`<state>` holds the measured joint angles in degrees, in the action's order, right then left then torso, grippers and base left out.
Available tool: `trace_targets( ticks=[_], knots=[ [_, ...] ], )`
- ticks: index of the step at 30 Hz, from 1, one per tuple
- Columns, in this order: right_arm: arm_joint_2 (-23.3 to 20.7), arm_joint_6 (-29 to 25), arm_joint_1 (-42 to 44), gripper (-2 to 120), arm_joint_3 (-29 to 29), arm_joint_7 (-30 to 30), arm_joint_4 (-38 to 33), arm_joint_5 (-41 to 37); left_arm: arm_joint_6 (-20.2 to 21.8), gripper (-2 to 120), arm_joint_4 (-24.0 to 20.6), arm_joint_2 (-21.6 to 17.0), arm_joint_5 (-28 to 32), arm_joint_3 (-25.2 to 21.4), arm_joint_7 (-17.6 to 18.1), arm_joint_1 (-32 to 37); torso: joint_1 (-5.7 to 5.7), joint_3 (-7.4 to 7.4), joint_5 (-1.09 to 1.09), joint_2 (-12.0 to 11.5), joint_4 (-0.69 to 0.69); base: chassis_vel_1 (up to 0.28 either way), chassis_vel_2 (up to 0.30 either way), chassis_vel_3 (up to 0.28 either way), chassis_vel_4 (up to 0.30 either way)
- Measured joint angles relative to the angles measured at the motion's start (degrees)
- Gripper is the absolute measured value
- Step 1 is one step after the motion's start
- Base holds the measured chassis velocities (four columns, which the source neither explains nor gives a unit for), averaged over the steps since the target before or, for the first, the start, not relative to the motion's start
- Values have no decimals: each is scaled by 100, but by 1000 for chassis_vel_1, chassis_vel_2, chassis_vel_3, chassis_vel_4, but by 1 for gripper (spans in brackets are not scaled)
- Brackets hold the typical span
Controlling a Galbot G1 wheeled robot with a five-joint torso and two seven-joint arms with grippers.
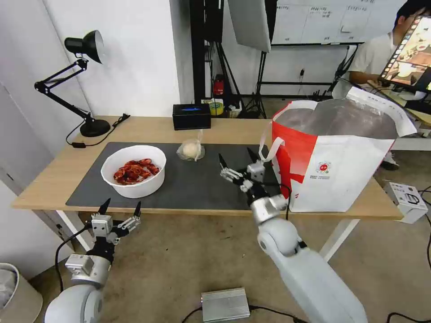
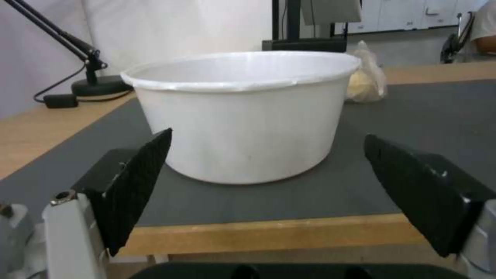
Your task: Pick up the trash from the table and place it into the takeout bag.
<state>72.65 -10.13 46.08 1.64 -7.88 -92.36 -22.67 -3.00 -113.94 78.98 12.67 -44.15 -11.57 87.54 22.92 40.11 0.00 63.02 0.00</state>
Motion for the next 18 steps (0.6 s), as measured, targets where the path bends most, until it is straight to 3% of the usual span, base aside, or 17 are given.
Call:
trace_targets(
  ticks=[9,15,18],
  knots=[
    [305,284,-1450,100,701,-171,1047,-614,17,100,-9,12,13,26,0,-18,0,0,-1,0,0,0,0,0,0],
    [530,404,-1851,100,836,-301,1467,-815,20,100,-21,7,21,24,0,-22,0,0,-1,0,0,0,0,0,0],
    [850,564,-2217,100,937,-409,2035,-993,28,100,-92,13,26,21,0,-18,0,0,0,0,0,0,0,0,0]
  ],
)
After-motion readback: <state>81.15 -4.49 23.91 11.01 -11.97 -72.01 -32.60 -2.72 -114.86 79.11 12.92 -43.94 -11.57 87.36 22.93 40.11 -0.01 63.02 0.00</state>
